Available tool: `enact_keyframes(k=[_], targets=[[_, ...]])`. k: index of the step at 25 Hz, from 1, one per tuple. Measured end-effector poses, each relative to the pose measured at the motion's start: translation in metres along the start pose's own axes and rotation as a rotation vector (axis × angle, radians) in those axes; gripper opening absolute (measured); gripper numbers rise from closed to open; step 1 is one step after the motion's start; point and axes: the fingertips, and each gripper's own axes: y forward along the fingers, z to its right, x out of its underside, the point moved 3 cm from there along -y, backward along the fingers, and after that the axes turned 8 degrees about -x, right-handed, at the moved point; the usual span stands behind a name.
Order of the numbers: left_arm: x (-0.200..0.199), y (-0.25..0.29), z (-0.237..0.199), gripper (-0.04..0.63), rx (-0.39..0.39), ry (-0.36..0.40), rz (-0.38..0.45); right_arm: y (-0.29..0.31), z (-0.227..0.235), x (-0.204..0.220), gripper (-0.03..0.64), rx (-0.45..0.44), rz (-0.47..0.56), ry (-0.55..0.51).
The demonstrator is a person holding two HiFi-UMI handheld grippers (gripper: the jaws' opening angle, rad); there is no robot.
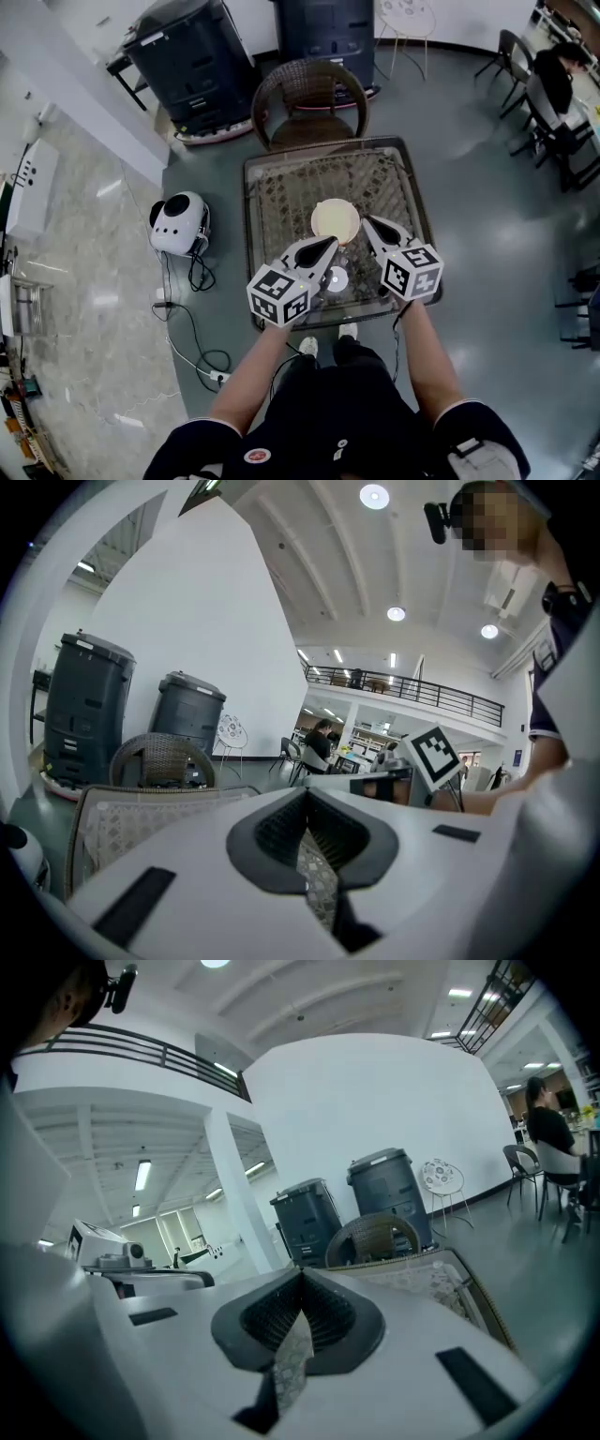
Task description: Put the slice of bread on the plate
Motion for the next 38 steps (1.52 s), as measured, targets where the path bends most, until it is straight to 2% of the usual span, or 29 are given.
enact_keyframes(k=[12, 18, 38], targets=[[-0.055, -0.030, 0.040, 0.006, 0.052, 0.063, 0.108, -0.048, -0.066, -0.049, 0.006, -0.071, 0.160, -0.085], [-0.069, -0.044, 0.048, 0.006, 0.061, 0.097, 0.132, -0.060, -0.088, -0.066, 0.006, -0.097, 0.209, -0.135], [-0.072, -0.053, 0.049, 0.006, 0.068, 0.100, 0.132, -0.067, -0.105, -0.079, 0.006, -0.091, 0.230, -0.174]])
